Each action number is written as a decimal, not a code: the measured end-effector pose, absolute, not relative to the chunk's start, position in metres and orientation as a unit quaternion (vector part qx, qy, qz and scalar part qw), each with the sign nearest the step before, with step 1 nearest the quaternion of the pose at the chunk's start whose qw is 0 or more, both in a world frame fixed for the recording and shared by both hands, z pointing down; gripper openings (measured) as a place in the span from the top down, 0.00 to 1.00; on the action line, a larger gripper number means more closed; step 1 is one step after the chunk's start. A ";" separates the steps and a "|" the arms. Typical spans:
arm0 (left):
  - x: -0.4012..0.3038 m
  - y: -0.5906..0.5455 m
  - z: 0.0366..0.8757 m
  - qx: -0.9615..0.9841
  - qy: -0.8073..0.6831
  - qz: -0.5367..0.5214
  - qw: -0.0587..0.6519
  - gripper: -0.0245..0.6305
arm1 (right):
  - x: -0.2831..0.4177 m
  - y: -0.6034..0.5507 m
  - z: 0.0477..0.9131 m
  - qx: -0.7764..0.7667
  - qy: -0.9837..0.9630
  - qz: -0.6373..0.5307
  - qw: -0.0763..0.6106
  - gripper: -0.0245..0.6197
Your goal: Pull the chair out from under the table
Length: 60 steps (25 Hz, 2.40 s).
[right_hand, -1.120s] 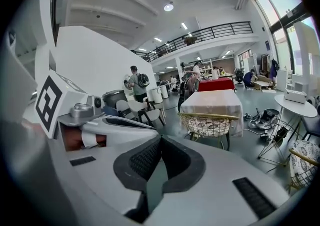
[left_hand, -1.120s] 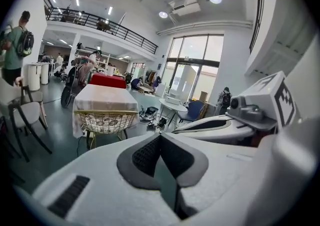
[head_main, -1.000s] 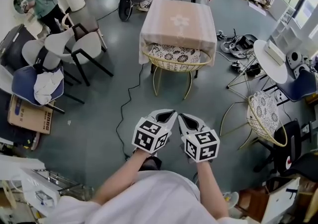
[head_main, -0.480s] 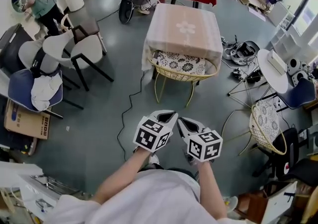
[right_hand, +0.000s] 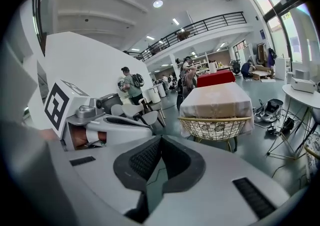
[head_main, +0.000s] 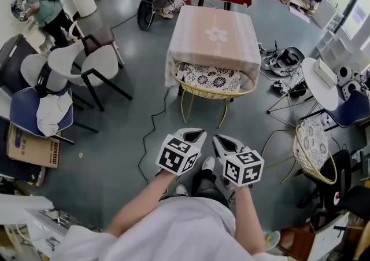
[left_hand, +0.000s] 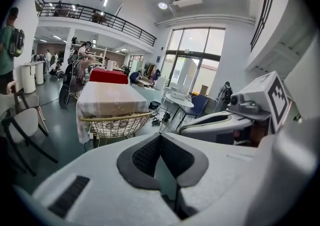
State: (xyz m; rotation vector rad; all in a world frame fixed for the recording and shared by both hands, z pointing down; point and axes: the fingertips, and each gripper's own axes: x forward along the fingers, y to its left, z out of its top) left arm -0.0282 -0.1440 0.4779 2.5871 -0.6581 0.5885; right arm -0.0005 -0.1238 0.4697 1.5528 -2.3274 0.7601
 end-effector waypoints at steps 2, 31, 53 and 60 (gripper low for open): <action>-0.022 -0.153 0.482 0.926 -0.237 0.217 0.199 0.96 | 0.009 -0.133 0.472 0.533 -0.797 0.260 0.120 0.96; 0.051 -0.314 0.540 0.902 -0.247 0.337 0.106 0.95 | 0.116 -0.292 0.533 0.437 -0.828 0.144 0.321 0.95; 0.049 -0.353 0.600 0.865 -0.160 0.473 -0.047 0.86 | 0.129 -0.323 0.578 0.321 -0.830 0.028 0.454 0.82; 0.049 -0.363 0.618 0.853 -0.104 0.502 -0.091 0.80 | 0.128 -0.330 0.600 0.293 -0.815 0.007 0.499 0.77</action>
